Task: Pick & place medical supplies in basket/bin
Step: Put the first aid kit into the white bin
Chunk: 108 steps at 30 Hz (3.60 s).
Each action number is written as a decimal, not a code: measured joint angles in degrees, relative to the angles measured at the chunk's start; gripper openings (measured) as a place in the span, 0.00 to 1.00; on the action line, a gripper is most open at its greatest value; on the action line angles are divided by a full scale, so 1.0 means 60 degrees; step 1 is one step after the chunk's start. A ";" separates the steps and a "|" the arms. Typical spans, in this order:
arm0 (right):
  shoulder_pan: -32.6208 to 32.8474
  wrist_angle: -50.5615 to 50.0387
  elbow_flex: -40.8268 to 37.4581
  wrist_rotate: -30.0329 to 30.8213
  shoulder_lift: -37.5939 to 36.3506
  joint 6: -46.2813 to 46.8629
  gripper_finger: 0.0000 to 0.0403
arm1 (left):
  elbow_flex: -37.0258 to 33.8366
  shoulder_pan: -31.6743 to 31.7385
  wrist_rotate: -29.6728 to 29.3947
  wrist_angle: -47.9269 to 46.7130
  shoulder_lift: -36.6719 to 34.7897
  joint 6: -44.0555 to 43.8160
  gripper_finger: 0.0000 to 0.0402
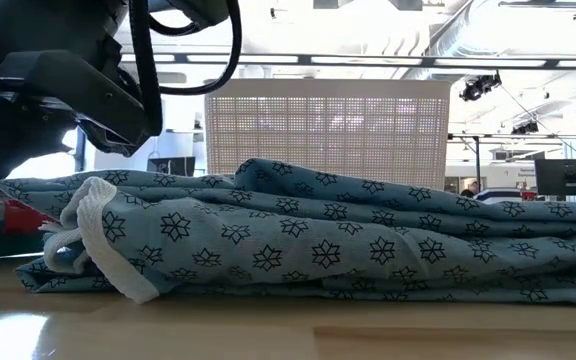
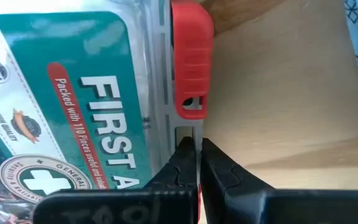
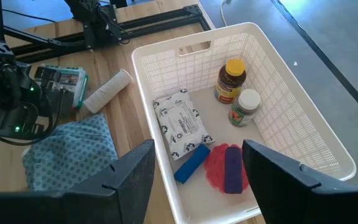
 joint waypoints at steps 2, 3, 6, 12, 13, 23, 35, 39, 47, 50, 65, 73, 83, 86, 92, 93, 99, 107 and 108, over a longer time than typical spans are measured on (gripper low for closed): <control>0.0000 0.0000 0.0000 -0.0002 0.0000 0.0000 0.58 | 0.0000 0.0000 0.0000 -0.0001 0.0000 0.0012 0.08; 0.0000 0.0000 0.0000 -0.0002 0.0000 0.0000 0.58 | 0.0000 0.0000 0.0009 -0.0002 0.0000 0.0014 0.08; 0.0002 0.0000 0.0000 -0.0010 0.0000 0.0033 0.58 | -0.0004 0.0000 0.0047 0.0047 -0.0096 0.0037 0.11; 0.0004 0.0008 0.0000 -0.0030 0.0000 0.0036 0.58 | -0.0015 -0.0004 -0.0386 -0.0063 -0.0586 -0.0153 0.08; 0.0004 0.0021 0.0000 -0.0031 0.0000 0.0036 0.58 | -0.0015 0.0001 -0.0427 -0.0089 -0.0685 -0.0185 0.08; 0.0007 0.0232 0.0000 -0.0171 0.0000 0.0209 0.58 | 0.0175 -0.0008 -0.1284 -0.0543 -0.1756 -0.1366 0.08; 0.0007 0.0317 0.0000 -0.0293 0.0000 0.0230 0.58 | 0.3629 0.0007 -0.4639 -0.4563 -0.2135 -0.1745 0.08; 0.0007 0.0321 0.0000 -0.0290 0.0000 0.0222 0.58 | 0.4632 0.0223 -0.5839 -0.4572 -0.2276 -0.1333 0.08; 0.0007 0.0289 0.0000 -0.0293 0.0000 0.0287 0.58 | 0.6410 0.1495 -0.6326 -0.4645 -0.2357 0.1110 0.09; 0.0007 0.0204 0.0000 -0.0292 0.0000 0.0295 0.58 | 0.7204 0.1899 -0.6579 -0.4782 -0.2368 0.2153 0.09; 0.0008 0.0252 0.0000 0.0021 0.0000 0.0651 0.58 | 0.9389 0.4226 -0.7650 -0.3643 -0.2703 0.7339 0.09; 0.0011 0.0416 0.0000 0.0697 0.0000 0.0786 0.58 | 0.9382 0.5624 -0.6629 -0.2749 -0.2531 1.0706 0.09; 0.0009 0.0537 0.0000 0.2096 0.0000 0.1352 0.58 | 0.9380 0.7412 -0.4349 -0.2364 -0.1834 1.3934 0.09; 0.0007 0.0663 0.0000 0.2355 0.0000 0.1533 0.58 | 0.9377 0.7819 -0.3753 -0.2418 -0.1484 1.4809 0.09; 0.0007 0.1093 0.0000 0.2580 0.0008 0.1608 0.58 | 0.9376 0.8298 -0.2989 -0.2477 -0.0665 1.6388 0.09; 0.0007 0.1122 0.0000 0.2686 0.0013 0.1692 0.58 | 0.9373 0.8348 -0.2889 -0.2507 -0.0508 1.6568 0.09; 0.0001 0.1097 0.0000 0.3263 0.0072 0.2053 0.58 | 0.9373 0.8650 -0.1542 -0.2689 0.0382 1.7167 0.09; 0.0004 0.1078 0.0000 0.3398 0.0195 0.2317 0.58 | 0.9373 0.8765 -0.1023 -0.3576 0.1557 1.8555 0.09; 0.0004 0.1078 0.0000 0.3371 0.0201 0.2343 0.58 | 0.9373 0.8760 -0.0990 -0.3659 0.1676 1.8652 0.10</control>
